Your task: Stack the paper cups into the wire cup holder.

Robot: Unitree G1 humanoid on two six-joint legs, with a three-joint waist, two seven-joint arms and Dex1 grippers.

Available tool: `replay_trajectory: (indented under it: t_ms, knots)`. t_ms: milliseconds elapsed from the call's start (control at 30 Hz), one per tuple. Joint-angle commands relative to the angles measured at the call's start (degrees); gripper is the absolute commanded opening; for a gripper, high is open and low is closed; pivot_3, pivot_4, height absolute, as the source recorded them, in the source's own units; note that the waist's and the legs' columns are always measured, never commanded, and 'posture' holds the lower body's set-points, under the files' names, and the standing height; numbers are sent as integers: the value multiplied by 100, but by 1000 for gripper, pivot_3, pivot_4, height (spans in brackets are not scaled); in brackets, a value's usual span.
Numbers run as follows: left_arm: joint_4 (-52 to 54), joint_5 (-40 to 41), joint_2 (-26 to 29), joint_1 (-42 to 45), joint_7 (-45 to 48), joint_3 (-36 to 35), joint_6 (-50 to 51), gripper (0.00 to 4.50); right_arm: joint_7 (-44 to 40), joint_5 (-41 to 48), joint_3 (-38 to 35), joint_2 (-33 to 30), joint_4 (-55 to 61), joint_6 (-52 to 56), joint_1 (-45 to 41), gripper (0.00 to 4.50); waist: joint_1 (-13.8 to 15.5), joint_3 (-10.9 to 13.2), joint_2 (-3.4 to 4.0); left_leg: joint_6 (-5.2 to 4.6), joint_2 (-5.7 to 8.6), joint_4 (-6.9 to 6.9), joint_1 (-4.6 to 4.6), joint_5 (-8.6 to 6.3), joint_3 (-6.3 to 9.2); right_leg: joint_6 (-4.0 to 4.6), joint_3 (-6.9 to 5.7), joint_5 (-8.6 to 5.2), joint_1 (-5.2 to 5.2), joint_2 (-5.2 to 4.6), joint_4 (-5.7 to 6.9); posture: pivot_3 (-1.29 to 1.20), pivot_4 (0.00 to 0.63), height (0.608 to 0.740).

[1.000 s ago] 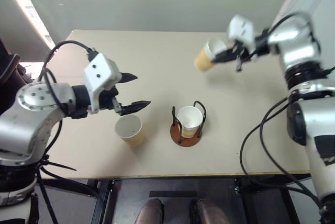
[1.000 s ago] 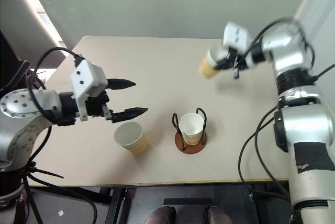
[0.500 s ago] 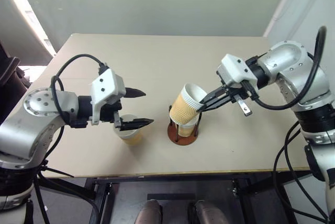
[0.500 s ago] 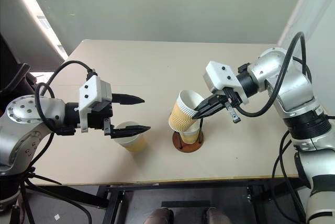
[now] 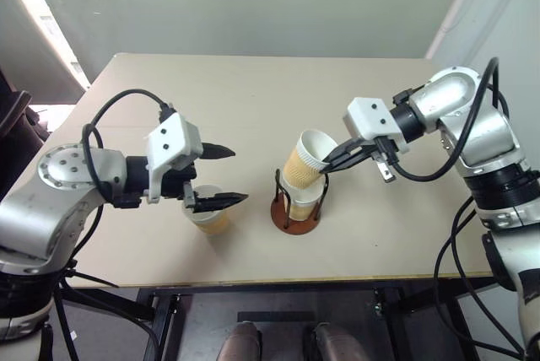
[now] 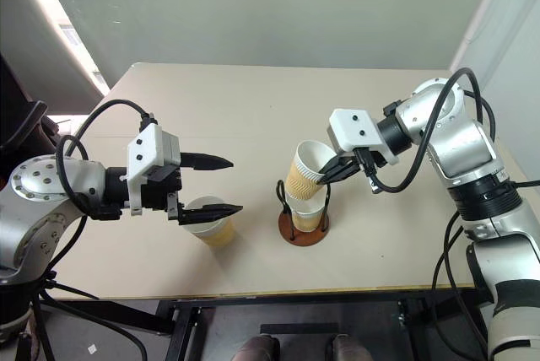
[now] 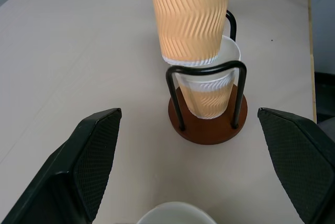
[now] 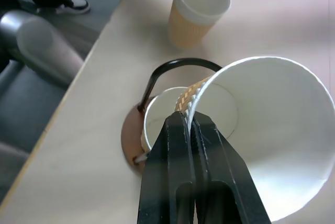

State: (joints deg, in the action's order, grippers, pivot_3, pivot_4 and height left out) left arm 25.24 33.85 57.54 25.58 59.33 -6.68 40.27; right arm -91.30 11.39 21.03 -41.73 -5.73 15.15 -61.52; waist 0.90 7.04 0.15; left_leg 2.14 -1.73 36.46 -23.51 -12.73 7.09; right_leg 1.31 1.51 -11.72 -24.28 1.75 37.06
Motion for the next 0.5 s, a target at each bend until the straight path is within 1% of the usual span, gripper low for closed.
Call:
replay_trajectory:
  t_ms: [33,400,500]
  knots:
    - [190,50,87,-19,-64,-202,1,4500,-98,-83,-20,-32,74,-138,-152,30,1,0,0,0,0,0,0,0,0,0,0,0,0,0,-1,0,150,740]
    - [187,56,129,-3,-108,-181,-1,4500,-120,237,273,-354,367,-141,-156,30,1,0,0,0,0,2,-1,0,0,0,1,0,1,1,-1,0,150,740]
    - [190,58,129,0,-116,-174,0,4500,-120,152,384,-398,444,-187,-119,30,7,0,0,1,0,2,-1,0,0,1,1,0,1,1,-1,0,150,740]
